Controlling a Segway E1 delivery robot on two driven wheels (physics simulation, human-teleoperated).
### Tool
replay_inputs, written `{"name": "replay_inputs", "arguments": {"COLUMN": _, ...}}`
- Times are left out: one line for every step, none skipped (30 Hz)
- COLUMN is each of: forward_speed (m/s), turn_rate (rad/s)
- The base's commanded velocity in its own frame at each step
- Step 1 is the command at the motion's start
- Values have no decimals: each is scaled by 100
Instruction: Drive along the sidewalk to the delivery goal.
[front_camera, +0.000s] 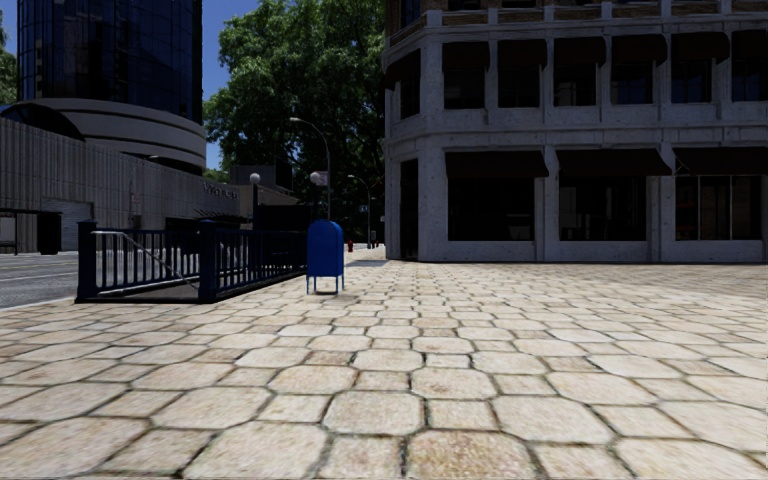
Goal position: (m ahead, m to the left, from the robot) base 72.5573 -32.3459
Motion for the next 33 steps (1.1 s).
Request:
{"name": "replay_inputs", "arguments": {"forward_speed": 200, "turn_rate": 0}}
{"name": "replay_inputs", "arguments": {"forward_speed": 200, "turn_rate": 0}}
{"name": "replay_inputs", "arguments": {"forward_speed": 200, "turn_rate": 0}}
{"name": "replay_inputs", "arguments": {"forward_speed": 200, "turn_rate": 0}}
{"name": "replay_inputs", "arguments": {"forward_speed": 200, "turn_rate": 0}}
{"name": "replay_inputs", "arguments": {"forward_speed": 200, "turn_rate": 0}}
{"name": "replay_inputs", "arguments": {"forward_speed": 200, "turn_rate": 0}}
{"name": "replay_inputs", "arguments": {"forward_speed": 200, "turn_rate": 0}}
{"name": "replay_inputs", "arguments": {"forward_speed": 200, "turn_rate": 0}}
{"name": "replay_inputs", "arguments": {"forward_speed": 200, "turn_rate": 0}}
{"name": "replay_inputs", "arguments": {"forward_speed": 200, "turn_rate": 0}}
{"name": "replay_inputs", "arguments": {"forward_speed": 200, "turn_rate": 0}}
{"name": "replay_inputs", "arguments": {"forward_speed": 200, "turn_rate": 0}}
{"name": "replay_inputs", "arguments": {"forward_speed": 200, "turn_rate": 0}}
{"name": "replay_inputs", "arguments": {"forward_speed": 200, "turn_rate": 0}}
{"name": "replay_inputs", "arguments": {"forward_speed": 200, "turn_rate": 0}}
{"name": "replay_inputs", "arguments": {"forward_speed": 200, "turn_rate": 0}}
{"name": "replay_inputs", "arguments": {"forward_speed": 200, "turn_rate": 0}}
{"name": "replay_inputs", "arguments": {"forward_speed": 200, "turn_rate": 0}}
{"name": "replay_inputs", "arguments": {"forward_speed": 200, "turn_rate": 0}}
{"name": "replay_inputs", "arguments": {"forward_speed": 200, "turn_rate": 0}}
{"name": "replay_inputs", "arguments": {"forward_speed": 200, "turn_rate": 0}}
{"name": "replay_inputs", "arguments": {"forward_speed": 200, "turn_rate": 0}}
{"name": "replay_inputs", "arguments": {"forward_speed": 200, "turn_rate": 0}}
{"name": "replay_inputs", "arguments": {"forward_speed": 200, "turn_rate": 0}}
{"name": "replay_inputs", "arguments": {"forward_speed": 200, "turn_rate": -1}}
{"name": "replay_inputs", "arguments": {"forward_speed": 200, "turn_rate": -2}}
{"name": "replay_inputs", "arguments": {"forward_speed": 200, "turn_rate": -2}}
{"name": "replay_inputs", "arguments": {"forward_speed": 200, "turn_rate": -3}}
{"name": "replay_inputs", "arguments": {"forward_speed": 200, "turn_rate": -7}}
{"name": "replay_inputs", "arguments": {"forward_speed": 200, "turn_rate": -7}}
{"name": "replay_inputs", "arguments": {"forward_speed": 200, "turn_rate": -19}}
{"name": "replay_inputs", "arguments": {"forward_speed": 200, "turn_rate": -19}}
